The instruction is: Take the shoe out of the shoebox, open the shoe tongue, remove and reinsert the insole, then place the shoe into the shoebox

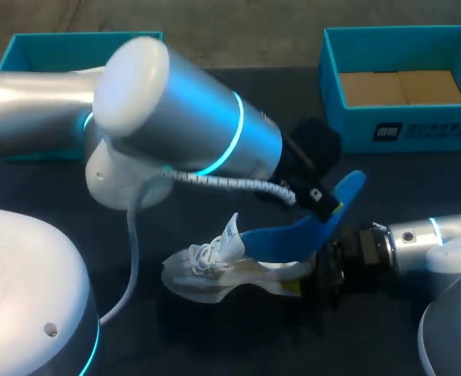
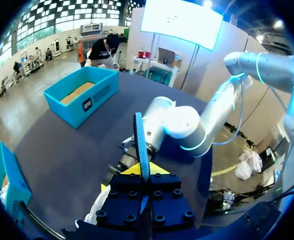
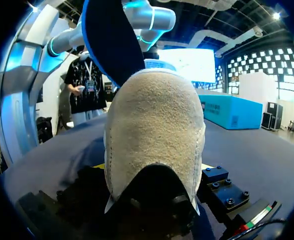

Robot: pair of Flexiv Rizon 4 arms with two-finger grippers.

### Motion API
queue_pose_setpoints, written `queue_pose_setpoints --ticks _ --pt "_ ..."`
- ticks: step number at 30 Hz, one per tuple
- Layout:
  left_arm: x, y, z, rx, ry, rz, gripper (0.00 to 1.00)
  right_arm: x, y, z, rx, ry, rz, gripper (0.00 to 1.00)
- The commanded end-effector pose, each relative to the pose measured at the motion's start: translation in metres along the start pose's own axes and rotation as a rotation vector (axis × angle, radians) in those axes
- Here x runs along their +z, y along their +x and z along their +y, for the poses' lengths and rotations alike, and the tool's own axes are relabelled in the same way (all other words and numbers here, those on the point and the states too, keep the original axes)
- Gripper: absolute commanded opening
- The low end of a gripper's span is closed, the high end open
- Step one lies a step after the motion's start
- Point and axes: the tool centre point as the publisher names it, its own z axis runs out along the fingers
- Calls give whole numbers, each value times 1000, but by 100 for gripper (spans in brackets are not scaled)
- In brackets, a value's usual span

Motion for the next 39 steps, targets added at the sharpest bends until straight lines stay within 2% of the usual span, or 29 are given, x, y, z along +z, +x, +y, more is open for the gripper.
queue_pose_setpoints --ticks 1,6,13,22,30,33,39 --pt "-8 -1 -9 -3 -16 66 0 0 1 1 1 6 0 0" --pt "-24 4 -26 -21 -15 166 0 0 1 1 1 6 0 0" --pt "-54 17 -46 -37 32 243 0 0 1 1 1 6 0 0" --pt "-103 35 -72 -20 87 324 0 0 1 1 1 6 0 0" --pt "-152 21 -106 -55 148 358 0 0 1 1 1 6 0 0" --pt "-175 12 -119 -64 144 493 0 0 1 1 1 6 0 0" --pt "-175 12 -119 -64 144 493 0 0 1 1 1 6 0 0"
